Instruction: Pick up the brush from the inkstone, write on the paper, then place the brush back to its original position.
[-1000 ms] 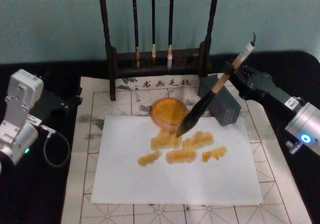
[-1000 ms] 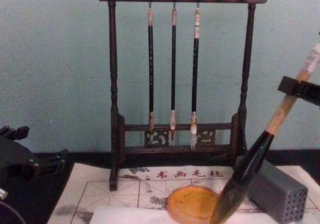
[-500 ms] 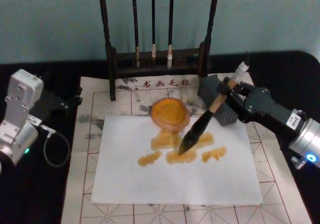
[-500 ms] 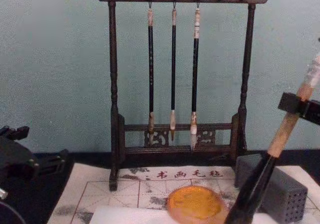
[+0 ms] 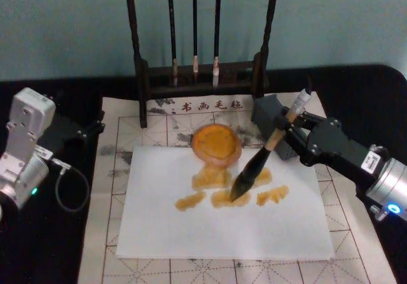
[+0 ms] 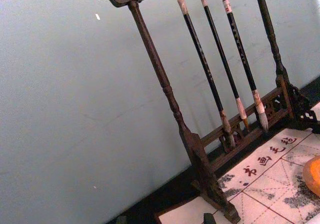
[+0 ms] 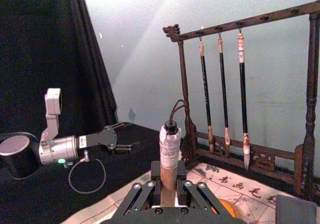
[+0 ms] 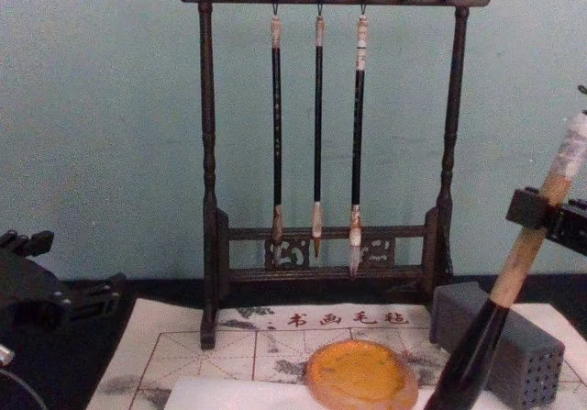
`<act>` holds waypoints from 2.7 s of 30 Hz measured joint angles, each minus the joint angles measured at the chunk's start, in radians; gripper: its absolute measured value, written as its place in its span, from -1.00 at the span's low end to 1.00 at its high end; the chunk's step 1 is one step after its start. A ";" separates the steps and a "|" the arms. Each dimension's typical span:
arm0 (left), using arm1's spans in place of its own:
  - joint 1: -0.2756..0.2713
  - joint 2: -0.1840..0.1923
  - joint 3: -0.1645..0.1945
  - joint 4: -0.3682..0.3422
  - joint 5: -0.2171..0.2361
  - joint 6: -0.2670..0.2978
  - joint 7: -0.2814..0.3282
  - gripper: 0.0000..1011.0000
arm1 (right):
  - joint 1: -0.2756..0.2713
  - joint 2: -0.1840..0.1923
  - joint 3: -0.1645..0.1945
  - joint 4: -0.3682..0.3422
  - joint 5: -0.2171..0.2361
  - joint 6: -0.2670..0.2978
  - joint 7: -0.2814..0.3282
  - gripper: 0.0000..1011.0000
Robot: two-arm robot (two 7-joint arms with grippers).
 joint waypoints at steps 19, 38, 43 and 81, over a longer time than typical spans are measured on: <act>0.000 0.000 0.000 0.000 0.000 0.000 0.000 0.98 | -0.020 -0.015 0.018 0.004 -0.071 -0.011 -0.006 -0.62; 0.000 0.000 0.000 0.000 0.000 0.000 0.000 0.98 | -0.046 -0.007 0.025 -0.017 -0.085 -0.009 0.017 -0.61; 0.000 0.000 0.000 0.000 0.000 0.000 0.000 0.98 | -0.055 0.003 0.024 -0.030 -0.089 -0.008 0.026 -0.62; 0.000 0.000 0.000 0.000 0.000 0.000 0.000 0.98 | -0.109 0.069 0.020 -0.125 -0.064 -0.024 0.087 -0.62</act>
